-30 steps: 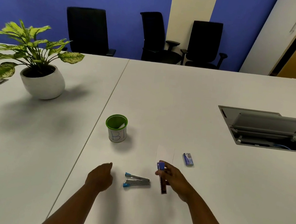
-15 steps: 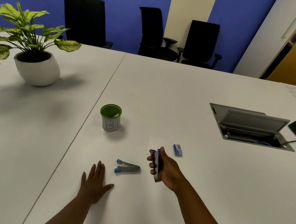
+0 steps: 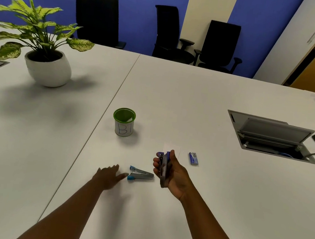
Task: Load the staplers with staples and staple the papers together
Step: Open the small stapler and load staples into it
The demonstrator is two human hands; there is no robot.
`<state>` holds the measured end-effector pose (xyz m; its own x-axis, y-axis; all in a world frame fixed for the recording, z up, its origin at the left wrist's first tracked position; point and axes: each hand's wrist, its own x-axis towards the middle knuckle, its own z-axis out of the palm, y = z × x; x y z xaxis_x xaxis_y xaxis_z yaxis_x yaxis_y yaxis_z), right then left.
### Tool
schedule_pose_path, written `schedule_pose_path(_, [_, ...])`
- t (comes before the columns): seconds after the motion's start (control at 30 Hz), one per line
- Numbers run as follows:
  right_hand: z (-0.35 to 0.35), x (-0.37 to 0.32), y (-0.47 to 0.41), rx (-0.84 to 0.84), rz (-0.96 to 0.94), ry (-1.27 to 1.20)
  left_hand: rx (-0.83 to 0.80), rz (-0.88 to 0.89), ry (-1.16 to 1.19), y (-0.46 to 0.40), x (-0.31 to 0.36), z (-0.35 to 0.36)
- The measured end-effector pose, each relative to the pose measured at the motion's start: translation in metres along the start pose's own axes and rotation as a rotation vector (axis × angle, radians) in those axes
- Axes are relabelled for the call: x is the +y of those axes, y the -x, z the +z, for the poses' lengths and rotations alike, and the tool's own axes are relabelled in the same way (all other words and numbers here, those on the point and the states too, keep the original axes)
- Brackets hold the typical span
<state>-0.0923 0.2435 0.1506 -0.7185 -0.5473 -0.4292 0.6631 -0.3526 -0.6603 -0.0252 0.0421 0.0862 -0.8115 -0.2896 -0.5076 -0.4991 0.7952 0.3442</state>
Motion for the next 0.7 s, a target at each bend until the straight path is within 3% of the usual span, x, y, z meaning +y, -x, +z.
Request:
schedule_pose_path(0.07, [0.005, -0.004, 0.002, -0.006, -0.008, -0.014, 0.028, 0.042, 0.377, 0.009, 0.024, -0.022])
schedule_pose_path(0.13, [0.011, -0.008, 0.003, -0.009, -0.058, -0.014, -0.061, 0.111, 0.796, 0.019, 0.052, -0.040])
schedule_pose_path(0.2, [0.015, -0.011, 0.003, -0.007, -0.109, -0.003, -0.148, 0.195, 0.988, 0.028, 0.076, -0.051])
schedule_pose_path(0.4, [0.020, -0.018, 0.009, 0.002, -0.162, 0.030, -0.125, 0.308, 1.229, 0.043, 0.107, -0.062])
schedule_pose_path(0.7, [0.025, -0.024, 0.016, 0.077, -0.253, 0.205, -0.054, 0.383, 1.211, 0.055, 0.115, -0.057])
